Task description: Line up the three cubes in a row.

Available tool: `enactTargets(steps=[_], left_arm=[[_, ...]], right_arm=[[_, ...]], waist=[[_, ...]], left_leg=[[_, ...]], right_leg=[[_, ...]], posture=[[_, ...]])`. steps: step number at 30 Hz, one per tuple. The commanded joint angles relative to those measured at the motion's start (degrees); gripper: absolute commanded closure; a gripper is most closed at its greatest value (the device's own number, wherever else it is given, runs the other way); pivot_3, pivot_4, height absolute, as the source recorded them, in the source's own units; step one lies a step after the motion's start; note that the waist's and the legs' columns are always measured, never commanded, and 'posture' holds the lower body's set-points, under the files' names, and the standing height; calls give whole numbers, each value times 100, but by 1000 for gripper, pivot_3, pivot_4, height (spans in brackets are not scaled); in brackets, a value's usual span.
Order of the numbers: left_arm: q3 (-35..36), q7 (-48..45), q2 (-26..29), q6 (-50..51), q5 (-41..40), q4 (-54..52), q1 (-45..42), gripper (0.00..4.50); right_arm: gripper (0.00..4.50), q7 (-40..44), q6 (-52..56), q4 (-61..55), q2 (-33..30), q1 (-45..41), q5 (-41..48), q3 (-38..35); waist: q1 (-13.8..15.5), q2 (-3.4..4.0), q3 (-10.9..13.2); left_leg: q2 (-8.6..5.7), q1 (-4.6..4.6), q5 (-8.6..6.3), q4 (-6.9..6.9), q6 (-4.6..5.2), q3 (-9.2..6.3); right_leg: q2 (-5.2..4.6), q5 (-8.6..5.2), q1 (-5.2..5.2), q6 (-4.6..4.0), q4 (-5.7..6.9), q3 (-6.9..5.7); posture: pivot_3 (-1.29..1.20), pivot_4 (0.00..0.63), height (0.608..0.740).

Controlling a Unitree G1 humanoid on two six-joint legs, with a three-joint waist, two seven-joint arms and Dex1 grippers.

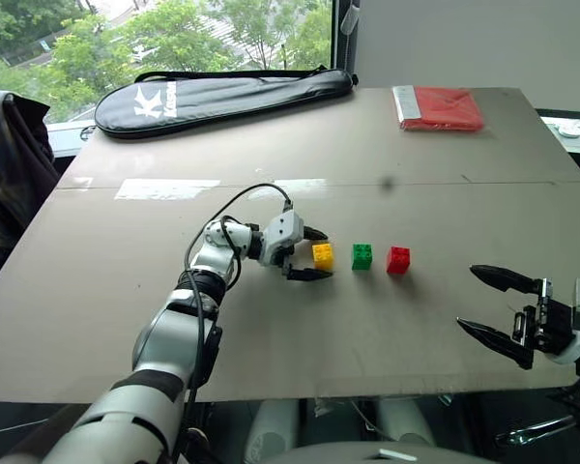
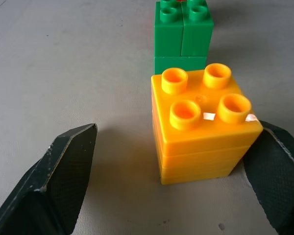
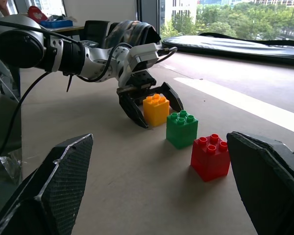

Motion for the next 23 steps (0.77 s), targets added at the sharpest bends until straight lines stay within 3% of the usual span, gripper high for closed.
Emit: enactTargets(steps=[1,7,11,17,23], left_arm=[[208,-583,371,98,-226,-246,327,30],[273,-824,1055,541,-421,-1645,1295,30],[613,140,1421,1612,-670,-3798,2750,30],[1028,1602,1328,3196,-1234,-6764,4865,30],[1071,2564,1188,3746,-1316,-8075,6123,30]], right_arm=[[0,66,14,-13,-47,-74,63,-2],[0,196,-114,374,-55,-234,-96,76],[0,397,-479,1203,-13,-460,-416,156],[0,543,-1012,2175,-79,-843,-1000,380],[0,669,-1134,2721,-186,-1211,-1215,513]], waist=[[-69,0,0],[-106,3,3],[-120,10,3],[-82,33,15],[-46,42,18]], left_leg=[[3,-1,0,0,0,0],[9,-7,-2,-13,0,-4],[26,0,-4,-21,1,5],[29,2,-5,-22,2,10],[26,3,-5,-22,2,5]], right_leg=[[2,0,-1,-1,0,0],[1,0,-18,-2,-5,9],[-5,5,-19,-10,-10,30],[-39,-14,-19,-21,-14,32],[-20,-15,-18,-21,-10,24]], posture=[[0,150,700],[0,150,700],[0,150,700],[0,150,700],[0,150,700]])
